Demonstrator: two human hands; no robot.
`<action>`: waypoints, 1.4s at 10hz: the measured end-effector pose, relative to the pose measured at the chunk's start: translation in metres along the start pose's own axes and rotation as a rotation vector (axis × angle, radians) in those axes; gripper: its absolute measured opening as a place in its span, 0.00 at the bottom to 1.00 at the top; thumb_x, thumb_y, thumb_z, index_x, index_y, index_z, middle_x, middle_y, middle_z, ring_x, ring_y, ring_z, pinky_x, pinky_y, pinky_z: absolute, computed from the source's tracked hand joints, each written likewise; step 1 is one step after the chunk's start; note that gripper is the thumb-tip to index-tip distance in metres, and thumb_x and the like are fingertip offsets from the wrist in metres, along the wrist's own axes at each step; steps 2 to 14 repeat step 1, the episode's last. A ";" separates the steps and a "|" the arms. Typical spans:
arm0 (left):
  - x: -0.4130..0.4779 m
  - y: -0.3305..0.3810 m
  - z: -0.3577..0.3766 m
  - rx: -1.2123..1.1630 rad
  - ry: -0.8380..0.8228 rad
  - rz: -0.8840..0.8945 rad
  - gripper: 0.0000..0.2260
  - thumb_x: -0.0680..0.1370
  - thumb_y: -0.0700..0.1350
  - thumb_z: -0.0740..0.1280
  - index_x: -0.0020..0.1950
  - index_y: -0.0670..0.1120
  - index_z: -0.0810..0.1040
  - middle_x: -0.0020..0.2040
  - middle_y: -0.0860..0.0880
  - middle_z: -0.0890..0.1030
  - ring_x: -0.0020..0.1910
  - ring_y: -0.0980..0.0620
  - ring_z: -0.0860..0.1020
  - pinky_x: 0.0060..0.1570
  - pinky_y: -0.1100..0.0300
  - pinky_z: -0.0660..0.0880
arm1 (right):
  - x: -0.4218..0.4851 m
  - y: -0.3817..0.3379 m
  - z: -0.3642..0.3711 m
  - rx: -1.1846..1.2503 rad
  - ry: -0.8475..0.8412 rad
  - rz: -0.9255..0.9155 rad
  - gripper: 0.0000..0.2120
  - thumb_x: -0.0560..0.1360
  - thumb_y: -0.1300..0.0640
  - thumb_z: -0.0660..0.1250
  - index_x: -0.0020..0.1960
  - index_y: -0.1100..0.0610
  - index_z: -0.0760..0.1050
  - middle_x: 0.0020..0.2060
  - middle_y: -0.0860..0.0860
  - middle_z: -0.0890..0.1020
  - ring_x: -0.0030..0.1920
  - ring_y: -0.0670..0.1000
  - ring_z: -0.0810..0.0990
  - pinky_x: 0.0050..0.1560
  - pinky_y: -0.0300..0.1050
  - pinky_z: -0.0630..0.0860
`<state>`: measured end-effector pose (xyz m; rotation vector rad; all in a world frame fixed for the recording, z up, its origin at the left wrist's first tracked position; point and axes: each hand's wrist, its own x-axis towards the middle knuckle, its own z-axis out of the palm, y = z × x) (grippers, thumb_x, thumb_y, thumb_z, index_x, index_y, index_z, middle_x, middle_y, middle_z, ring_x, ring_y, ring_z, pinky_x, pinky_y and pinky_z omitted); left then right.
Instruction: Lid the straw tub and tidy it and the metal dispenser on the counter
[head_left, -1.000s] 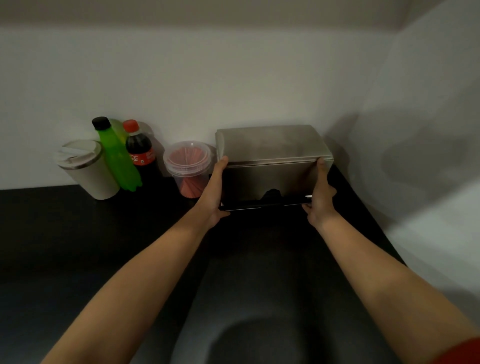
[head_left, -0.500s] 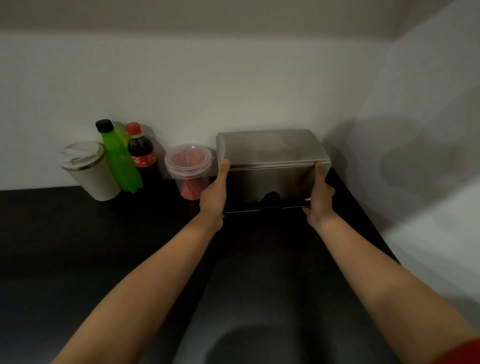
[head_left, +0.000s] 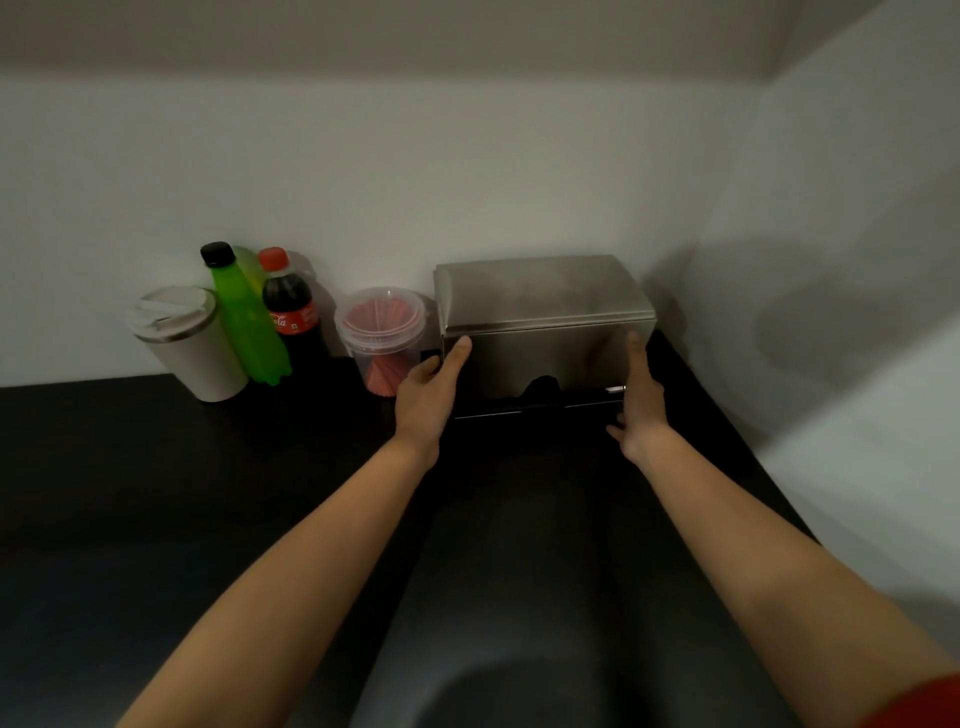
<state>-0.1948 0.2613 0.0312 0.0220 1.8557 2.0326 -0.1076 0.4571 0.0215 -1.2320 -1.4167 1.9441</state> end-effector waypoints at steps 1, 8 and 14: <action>-0.005 -0.010 -0.005 0.085 0.125 0.078 0.34 0.68 0.61 0.72 0.69 0.47 0.70 0.66 0.48 0.74 0.62 0.50 0.73 0.63 0.54 0.70 | -0.009 0.006 -0.004 -0.070 0.055 -0.026 0.46 0.65 0.28 0.62 0.75 0.52 0.58 0.71 0.54 0.66 0.68 0.58 0.66 0.69 0.59 0.64; -0.005 -0.010 -0.005 0.085 0.125 0.078 0.34 0.68 0.61 0.72 0.69 0.47 0.70 0.66 0.48 0.74 0.62 0.50 0.73 0.63 0.54 0.70 | -0.009 0.006 -0.004 -0.070 0.055 -0.026 0.46 0.65 0.28 0.62 0.75 0.52 0.58 0.71 0.54 0.66 0.68 0.58 0.66 0.69 0.59 0.64; -0.005 -0.010 -0.005 0.085 0.125 0.078 0.34 0.68 0.61 0.72 0.69 0.47 0.70 0.66 0.48 0.74 0.62 0.50 0.73 0.63 0.54 0.70 | -0.009 0.006 -0.004 -0.070 0.055 -0.026 0.46 0.65 0.28 0.62 0.75 0.52 0.58 0.71 0.54 0.66 0.68 0.58 0.66 0.69 0.59 0.64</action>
